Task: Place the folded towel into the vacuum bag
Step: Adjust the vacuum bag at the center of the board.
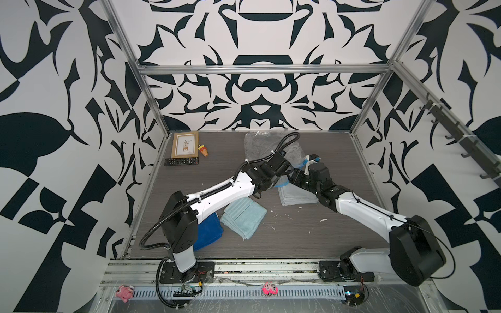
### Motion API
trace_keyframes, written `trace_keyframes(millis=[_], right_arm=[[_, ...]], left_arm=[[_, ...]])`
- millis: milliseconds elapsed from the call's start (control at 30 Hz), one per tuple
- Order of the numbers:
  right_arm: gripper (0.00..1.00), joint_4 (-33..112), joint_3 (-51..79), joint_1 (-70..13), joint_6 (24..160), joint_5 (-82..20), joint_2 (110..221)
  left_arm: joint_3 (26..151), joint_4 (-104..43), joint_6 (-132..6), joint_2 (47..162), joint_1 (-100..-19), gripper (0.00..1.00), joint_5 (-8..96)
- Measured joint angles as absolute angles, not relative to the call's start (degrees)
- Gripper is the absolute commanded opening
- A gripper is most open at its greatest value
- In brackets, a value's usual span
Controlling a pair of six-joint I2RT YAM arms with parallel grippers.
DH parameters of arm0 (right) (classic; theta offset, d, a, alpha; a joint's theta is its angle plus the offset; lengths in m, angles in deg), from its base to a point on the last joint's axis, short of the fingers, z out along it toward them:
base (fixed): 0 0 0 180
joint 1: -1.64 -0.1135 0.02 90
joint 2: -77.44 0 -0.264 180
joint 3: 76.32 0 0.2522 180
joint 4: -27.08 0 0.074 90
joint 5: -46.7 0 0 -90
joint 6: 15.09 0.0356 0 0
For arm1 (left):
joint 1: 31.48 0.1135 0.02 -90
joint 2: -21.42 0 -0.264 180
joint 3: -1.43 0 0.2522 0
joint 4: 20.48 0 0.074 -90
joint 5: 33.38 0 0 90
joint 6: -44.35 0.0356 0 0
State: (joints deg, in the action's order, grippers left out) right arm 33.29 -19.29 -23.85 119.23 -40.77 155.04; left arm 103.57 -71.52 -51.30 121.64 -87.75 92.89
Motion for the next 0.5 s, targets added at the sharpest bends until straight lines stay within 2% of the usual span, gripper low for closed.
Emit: trace_keyframes(millis=[200,500], right_arm=[[0.41,32.8,-16.1,-23.9,118.2,-41.1,159.7],[0.32,32.7,-11.7,-23.9,117.1,-40.7,164.0]], left_arm=[[104.3,-73.3,-51.7,120.6,-90.5,0.00,97.6],[105.6,-72.8,-50.5,120.6,-93.5,0.00,105.7]])
